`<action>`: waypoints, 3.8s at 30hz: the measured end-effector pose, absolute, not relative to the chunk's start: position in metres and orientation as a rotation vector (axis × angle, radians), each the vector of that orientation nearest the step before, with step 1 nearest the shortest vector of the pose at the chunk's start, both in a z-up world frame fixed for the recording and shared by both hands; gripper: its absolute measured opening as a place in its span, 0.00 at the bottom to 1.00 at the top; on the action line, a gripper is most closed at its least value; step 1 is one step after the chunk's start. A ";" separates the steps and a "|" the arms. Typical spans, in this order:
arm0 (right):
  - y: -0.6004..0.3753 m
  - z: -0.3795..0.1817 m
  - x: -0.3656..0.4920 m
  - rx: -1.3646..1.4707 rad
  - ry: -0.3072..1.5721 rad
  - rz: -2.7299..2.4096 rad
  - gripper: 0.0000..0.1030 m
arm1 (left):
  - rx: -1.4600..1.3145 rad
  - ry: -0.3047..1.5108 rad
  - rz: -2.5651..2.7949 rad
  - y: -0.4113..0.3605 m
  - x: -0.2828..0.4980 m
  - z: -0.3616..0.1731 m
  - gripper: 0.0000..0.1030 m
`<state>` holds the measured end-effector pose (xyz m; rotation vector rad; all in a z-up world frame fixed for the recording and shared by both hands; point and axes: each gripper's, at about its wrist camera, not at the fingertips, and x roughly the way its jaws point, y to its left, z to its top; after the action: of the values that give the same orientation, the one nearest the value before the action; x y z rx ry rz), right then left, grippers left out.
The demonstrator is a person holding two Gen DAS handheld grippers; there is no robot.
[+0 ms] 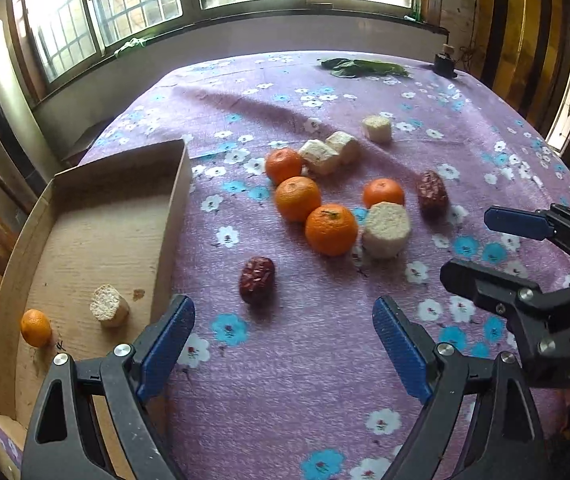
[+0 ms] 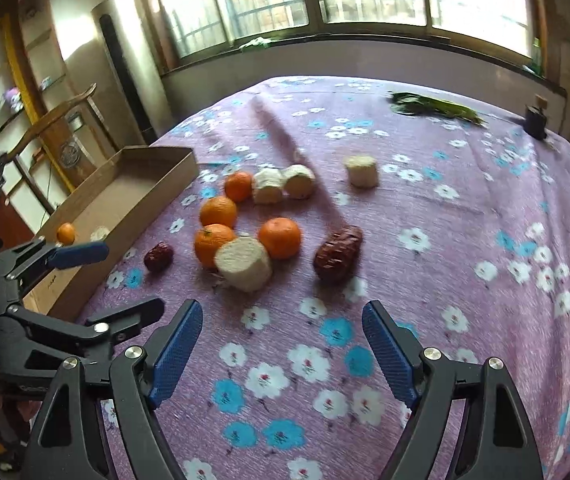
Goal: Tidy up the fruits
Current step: 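Move the right tool to the round white yam slice and grasp it, then grasp the red date with the left tool while the right tool lifts the yam slice, then lower the date and yam slice into the tray and open both tools, then move both tools back toward the remaining fruits on the cloth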
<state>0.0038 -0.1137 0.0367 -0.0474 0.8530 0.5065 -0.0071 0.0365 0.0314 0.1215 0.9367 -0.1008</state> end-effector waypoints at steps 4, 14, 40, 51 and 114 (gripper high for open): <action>-0.094 0.028 0.019 -0.108 0.896 0.514 0.70 | 0.101 0.969 -0.070 0.052 0.008 0.024 0.87; -0.086 0.012 0.049 -0.036 0.950 0.604 0.40 | 0.199 0.959 -0.032 0.047 0.024 0.015 0.87; -0.114 0.046 0.022 0.026 0.871 0.560 0.40 | 0.051 0.941 -0.187 0.052 0.006 0.026 0.20; -0.067 0.063 0.015 -0.025 0.844 0.655 0.40 | 0.052 0.876 -0.051 0.090 -0.011 0.055 0.20; -0.010 0.073 0.019 -0.094 0.848 0.684 0.61 | -0.087 0.830 0.161 0.142 -0.041 0.051 0.70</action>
<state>0.0192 -0.0104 0.0733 -0.0942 0.8482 0.6838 -0.0412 0.1417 0.0510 -0.0866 0.8304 0.1609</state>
